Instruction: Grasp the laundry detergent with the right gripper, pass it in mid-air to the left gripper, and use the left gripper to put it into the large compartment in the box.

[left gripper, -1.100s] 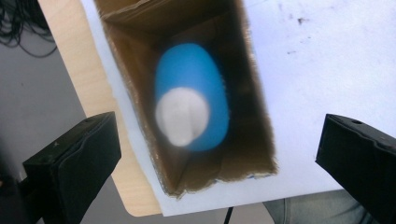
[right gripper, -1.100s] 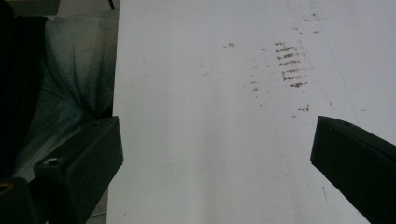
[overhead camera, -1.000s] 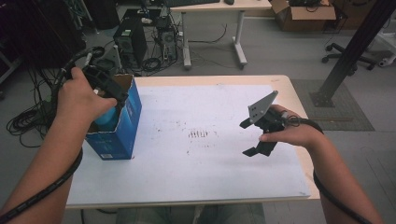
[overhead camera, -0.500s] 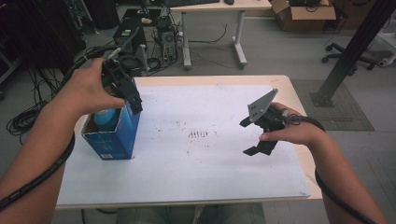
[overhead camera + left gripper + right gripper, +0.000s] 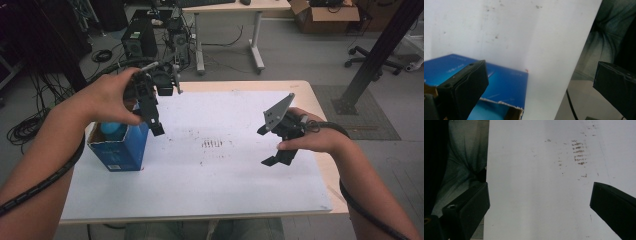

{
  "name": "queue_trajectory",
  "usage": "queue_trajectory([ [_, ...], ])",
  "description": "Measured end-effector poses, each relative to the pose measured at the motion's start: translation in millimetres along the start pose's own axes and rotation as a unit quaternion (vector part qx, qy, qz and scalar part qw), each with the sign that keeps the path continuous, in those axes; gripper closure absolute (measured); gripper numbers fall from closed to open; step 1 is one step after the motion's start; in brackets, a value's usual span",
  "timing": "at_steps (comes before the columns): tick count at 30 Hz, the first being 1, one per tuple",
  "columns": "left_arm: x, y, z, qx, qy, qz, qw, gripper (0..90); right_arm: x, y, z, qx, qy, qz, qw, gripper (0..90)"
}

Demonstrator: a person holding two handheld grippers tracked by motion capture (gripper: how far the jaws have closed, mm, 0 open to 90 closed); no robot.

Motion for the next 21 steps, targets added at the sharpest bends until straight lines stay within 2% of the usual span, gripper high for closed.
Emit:
queue_trajectory([
  [5, -5.3, -11.5, -6.8, -0.039, -0.001, 0.022, 0.999, 0.2, -1.4, -0.2, 1.2, -0.002, 0.012, -0.003, 0.9999, 2.8],
  [9, -6.9, -17.7, -10.5, -0.058, -0.001, 0.034, 0.9978, 0.2, -2.8, -1.8, 2.5, -0.002, 0.021, -0.003, 0.9998, 2.8],
  [14, -10.5, -16.5, -11.6, -0.065, 0.008, 0.037, 0.9972, 0.2, -3.9, -5.2, 4.9, -0.007, 0.036, -0.004, 0.9993, 2.9],
  [21, -15.7, -13.1, -12.1, -0.065, 0.007, 0.04, 0.9971, 0.2, -1.0, -13.2, 8.6, -0.013, 0.051, -0.003, 0.9986, 2.9],
])
Point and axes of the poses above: each handheld gripper's, and its own axes: x roughly backward along the jaws, z roughly out of its underside, y roughly to its left, the point moved 8 cm from there along -x, roughly forward along the jaws, and after that the axes turned 10 degrees about -y, right-handed, at the moved point
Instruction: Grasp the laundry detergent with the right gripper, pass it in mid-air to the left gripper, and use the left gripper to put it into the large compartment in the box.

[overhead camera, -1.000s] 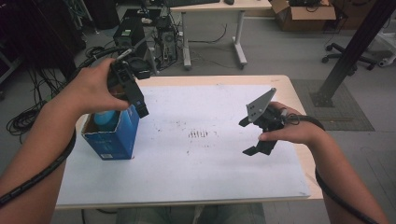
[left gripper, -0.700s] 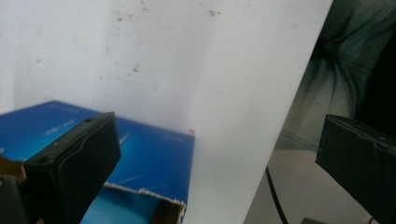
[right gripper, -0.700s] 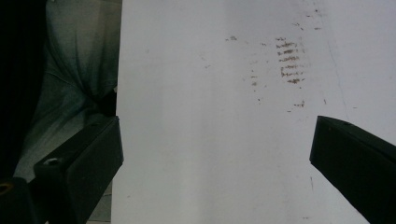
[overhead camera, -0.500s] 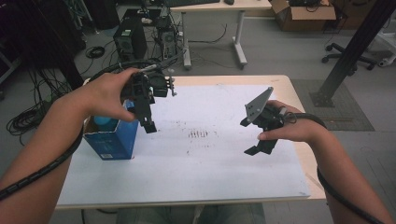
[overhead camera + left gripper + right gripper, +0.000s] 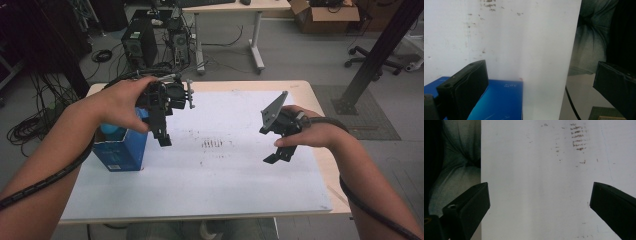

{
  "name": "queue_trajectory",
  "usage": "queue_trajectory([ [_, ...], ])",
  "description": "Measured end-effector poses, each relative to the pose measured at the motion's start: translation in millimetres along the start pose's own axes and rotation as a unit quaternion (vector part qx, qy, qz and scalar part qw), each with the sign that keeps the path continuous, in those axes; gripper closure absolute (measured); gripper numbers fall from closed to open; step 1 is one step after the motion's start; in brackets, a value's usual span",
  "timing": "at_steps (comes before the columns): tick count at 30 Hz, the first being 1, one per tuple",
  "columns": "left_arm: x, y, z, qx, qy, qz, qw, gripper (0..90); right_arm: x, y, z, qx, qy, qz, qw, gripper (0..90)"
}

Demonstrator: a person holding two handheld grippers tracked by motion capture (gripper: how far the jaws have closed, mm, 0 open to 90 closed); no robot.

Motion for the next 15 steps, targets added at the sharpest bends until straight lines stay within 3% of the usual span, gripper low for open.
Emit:
queue_trajectory([
  [15, 1.9, 2.8, -3.5, 0.001, -0.001, -0.002, 1.0, 0.2, -3.0, -4.0, 1.2, -0.003, 0.005, -0.003, 1.0, 3.0],
])
Point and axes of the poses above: each handheld gripper's, and its own axes: x roughly backward along the jaws, z roughly out of its underside, y roughly to its left, the point moved 8 cm from there along -x, roughly forward along the jaws, and after that the axes turned 10 degrees about -y, right-handed, at the moved point
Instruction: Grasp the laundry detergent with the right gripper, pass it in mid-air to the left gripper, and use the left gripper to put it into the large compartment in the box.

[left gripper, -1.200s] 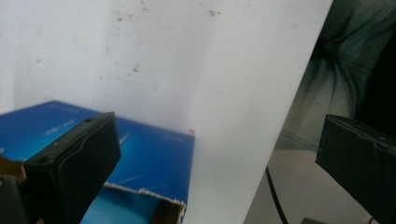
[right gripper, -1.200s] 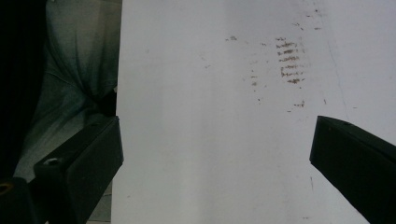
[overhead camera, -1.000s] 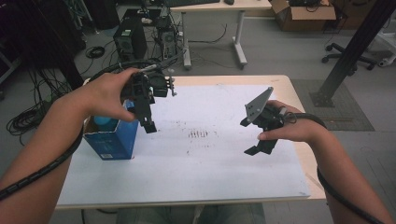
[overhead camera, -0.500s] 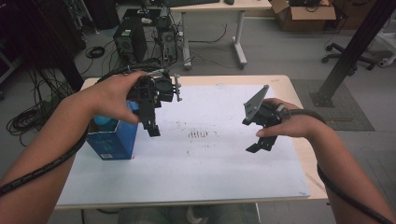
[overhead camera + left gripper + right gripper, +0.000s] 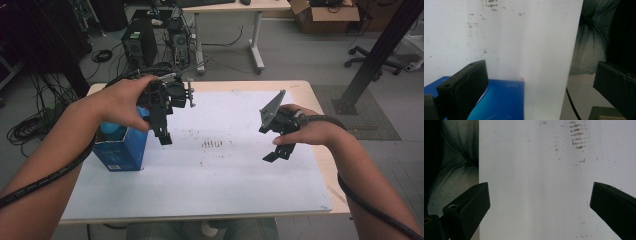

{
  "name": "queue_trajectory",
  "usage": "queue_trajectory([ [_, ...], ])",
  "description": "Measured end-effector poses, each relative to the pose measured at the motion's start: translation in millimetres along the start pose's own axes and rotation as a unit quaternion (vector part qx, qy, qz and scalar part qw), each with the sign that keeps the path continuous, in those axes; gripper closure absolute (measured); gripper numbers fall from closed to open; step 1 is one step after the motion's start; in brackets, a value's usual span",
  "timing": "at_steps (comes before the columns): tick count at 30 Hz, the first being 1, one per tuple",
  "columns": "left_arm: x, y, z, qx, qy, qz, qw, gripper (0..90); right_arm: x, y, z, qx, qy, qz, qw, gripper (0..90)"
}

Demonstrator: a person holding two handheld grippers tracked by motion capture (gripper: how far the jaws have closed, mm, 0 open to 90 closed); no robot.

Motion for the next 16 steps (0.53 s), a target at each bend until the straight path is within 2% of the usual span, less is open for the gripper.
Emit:
queue_trajectory([
  [9, -1.4, 0.3, 1.2, 0.001, 0.003, 0.0, 1.0, 0.2, 1.2, 1.7, 0.0, 0.0, 0.0, 0.001, 1.0, 3.1],
  [16, -1.3, 4.9, -0.8, 0.005, -0.005, -0.003, 1.0, 0.2, 2.9, 1.0, -3.6, 0.001, 0.006, -0.001, 1.0, 3.2],
])
Point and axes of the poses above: each handheld gripper's, and its own axes: x roughly backward along the jaws, z roughly out of its underside, y roughly to its left, the point moved 8 cm from there along -x, roughly forward along the jaws, and after that the axes turned 10 degrees about -y, right-handed, at the moved point
